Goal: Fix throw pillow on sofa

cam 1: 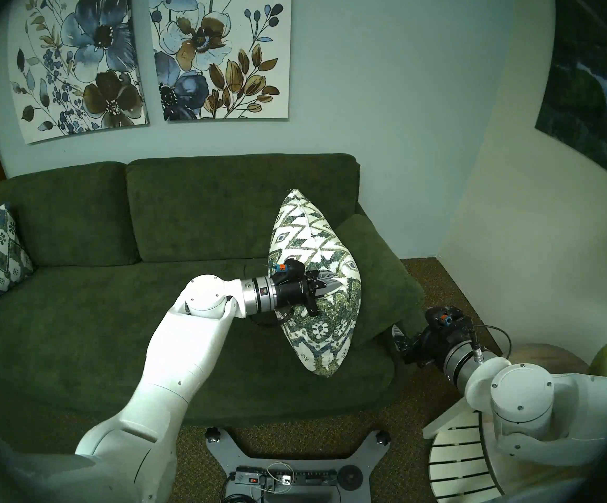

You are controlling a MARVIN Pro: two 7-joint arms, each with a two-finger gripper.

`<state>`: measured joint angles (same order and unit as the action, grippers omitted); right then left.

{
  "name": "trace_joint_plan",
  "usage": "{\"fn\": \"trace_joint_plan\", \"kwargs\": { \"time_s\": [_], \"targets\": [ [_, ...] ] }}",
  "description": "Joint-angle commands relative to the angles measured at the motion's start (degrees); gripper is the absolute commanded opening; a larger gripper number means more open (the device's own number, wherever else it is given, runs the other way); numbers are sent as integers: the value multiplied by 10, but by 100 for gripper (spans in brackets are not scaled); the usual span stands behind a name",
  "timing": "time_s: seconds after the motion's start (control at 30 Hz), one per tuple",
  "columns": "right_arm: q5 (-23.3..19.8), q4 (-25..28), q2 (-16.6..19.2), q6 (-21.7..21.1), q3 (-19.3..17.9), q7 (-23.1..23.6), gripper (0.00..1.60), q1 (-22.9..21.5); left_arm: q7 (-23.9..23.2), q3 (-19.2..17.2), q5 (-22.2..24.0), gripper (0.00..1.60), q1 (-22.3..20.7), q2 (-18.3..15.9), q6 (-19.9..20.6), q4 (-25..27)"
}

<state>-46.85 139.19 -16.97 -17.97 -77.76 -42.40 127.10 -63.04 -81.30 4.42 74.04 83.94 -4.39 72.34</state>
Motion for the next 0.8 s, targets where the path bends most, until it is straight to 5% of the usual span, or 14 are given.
{"fn": "trace_joint_plan", "kwargs": {
  "time_s": [0.0, 0.17, 0.37, 0.77],
  "targets": [
    [1, 2, 2, -1, -3, -1, 160, -2, 69, -18, -50, 0, 30, 51, 24, 38],
    [1, 7, 11, -6, -4, 8, 160, -4, 105, -15, -63, 0, 49, 45, 47, 74],
    [-3, 8, 18, -11, -9, 10, 160, -2, 39, -26, -44, 0, 78, -3, 87, 139],
    [10, 8, 29, 8, -2, 89, 160, -24, 5, -43, -44, 0, 98, -28, 86, 151]
  ]
}}
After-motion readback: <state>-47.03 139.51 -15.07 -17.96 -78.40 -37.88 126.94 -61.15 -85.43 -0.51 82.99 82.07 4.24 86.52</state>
